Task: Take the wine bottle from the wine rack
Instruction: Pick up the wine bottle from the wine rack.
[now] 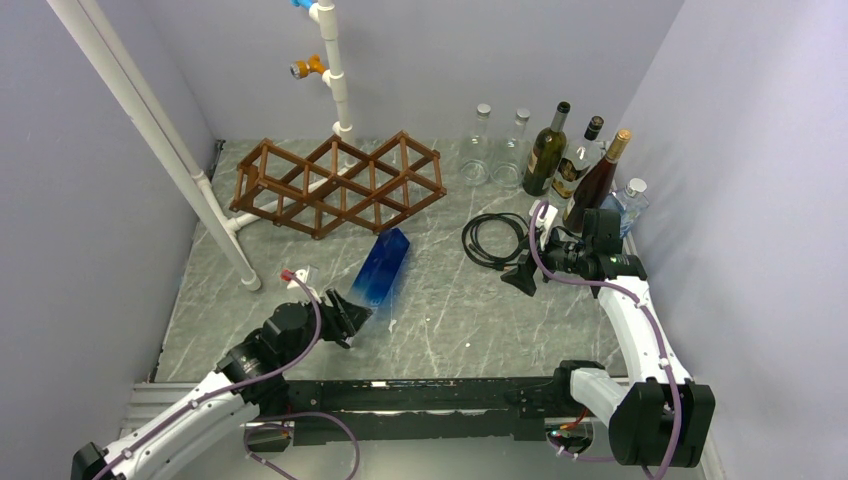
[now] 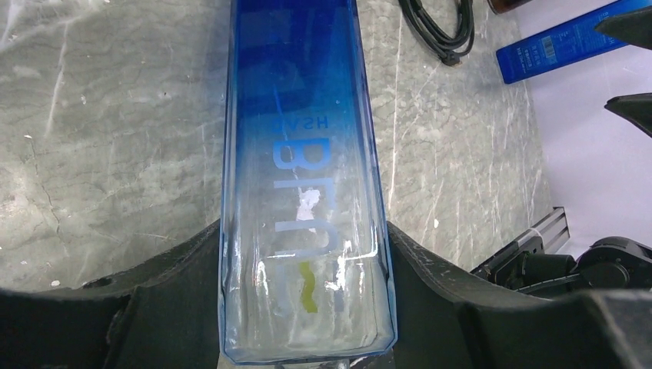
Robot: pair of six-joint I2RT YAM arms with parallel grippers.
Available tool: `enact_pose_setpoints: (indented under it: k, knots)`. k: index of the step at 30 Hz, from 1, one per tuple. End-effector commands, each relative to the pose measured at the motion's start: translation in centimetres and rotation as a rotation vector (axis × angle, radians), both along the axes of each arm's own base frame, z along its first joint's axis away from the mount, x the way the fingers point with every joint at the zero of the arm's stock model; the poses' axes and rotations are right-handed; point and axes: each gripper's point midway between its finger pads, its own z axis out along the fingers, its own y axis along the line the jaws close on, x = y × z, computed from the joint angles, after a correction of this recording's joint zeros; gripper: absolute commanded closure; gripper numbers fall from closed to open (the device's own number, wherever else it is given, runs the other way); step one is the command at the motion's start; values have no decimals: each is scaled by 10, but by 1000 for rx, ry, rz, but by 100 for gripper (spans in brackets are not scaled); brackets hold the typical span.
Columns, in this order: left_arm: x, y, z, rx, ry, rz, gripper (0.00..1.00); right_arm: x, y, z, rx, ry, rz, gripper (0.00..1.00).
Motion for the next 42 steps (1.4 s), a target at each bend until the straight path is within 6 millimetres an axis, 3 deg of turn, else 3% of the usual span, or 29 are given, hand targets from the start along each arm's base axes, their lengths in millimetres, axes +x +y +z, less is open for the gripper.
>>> enact_pose_setpoints:
  k: [1, 13, 20, 32, 36, 42]
  knots:
    - [4, -16, 71, -149, -130, -42, 100, 3, 3, 4, 5, -46, 33, 0]
    - [-13, -36, 76, -109, -37, -188, 100, -4, 8, 4, 19, -51, 82, 0]
    - [-20, -47, 86, -68, 11, -272, 100, -20, 23, 2, 25, -71, 216, 0]
    - [-30, -68, 84, 11, 145, -422, 100, -56, 74, 10, -21, -226, 606, 0]
    - [-30, -72, 92, 27, 155, -450, 100, -59, 89, 16, -46, -276, 724, 0]
    - [-30, -82, 98, 19, 191, -484, 100, -48, 120, 26, -72, -328, 796, 0]
